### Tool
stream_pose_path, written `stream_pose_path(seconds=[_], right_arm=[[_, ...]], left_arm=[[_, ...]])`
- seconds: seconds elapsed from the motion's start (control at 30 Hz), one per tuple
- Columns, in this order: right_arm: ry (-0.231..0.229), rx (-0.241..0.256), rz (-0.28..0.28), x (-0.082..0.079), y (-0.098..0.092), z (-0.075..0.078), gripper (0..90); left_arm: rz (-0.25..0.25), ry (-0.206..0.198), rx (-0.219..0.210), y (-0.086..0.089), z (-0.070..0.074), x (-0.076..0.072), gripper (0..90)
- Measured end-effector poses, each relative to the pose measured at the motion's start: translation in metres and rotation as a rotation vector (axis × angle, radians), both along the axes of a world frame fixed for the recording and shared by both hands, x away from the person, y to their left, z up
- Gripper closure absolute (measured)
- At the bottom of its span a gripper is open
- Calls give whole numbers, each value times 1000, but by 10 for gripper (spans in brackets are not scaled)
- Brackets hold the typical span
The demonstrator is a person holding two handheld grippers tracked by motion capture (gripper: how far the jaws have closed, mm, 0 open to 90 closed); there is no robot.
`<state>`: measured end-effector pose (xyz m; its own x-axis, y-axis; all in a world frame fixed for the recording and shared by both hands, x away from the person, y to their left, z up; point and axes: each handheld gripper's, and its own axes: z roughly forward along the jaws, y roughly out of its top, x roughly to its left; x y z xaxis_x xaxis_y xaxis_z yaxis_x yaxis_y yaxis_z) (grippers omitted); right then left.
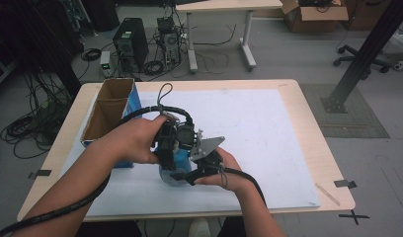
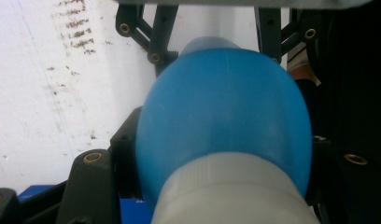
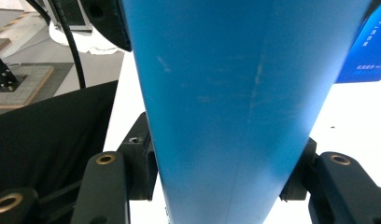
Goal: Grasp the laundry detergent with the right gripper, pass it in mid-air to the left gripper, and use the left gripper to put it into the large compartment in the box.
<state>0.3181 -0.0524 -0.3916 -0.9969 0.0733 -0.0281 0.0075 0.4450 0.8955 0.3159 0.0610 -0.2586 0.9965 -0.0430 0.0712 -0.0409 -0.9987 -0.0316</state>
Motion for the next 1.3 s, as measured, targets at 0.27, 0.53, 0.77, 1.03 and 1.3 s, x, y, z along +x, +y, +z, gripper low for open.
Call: stream_pose_path(seconds=[0.27,0.53,0.77,1.03,1.3], right_arm=[[1,16,7,-1,-2,2,438],[6,26,17,-1,-3,2,431],[18,34,9,0,-5,3,410],[63,35,-9,1,-8,0,303],[91,48,-42,1,-11,-4,183]], left_arm=[[15,7,25,-4,3,-1,383],[19,11,31,-7,4,-1,384],[17,7,28,-9,7,-1,383],[10,-6,23,-11,10,-1,383],[26,7,38,-11,12,1,382]])
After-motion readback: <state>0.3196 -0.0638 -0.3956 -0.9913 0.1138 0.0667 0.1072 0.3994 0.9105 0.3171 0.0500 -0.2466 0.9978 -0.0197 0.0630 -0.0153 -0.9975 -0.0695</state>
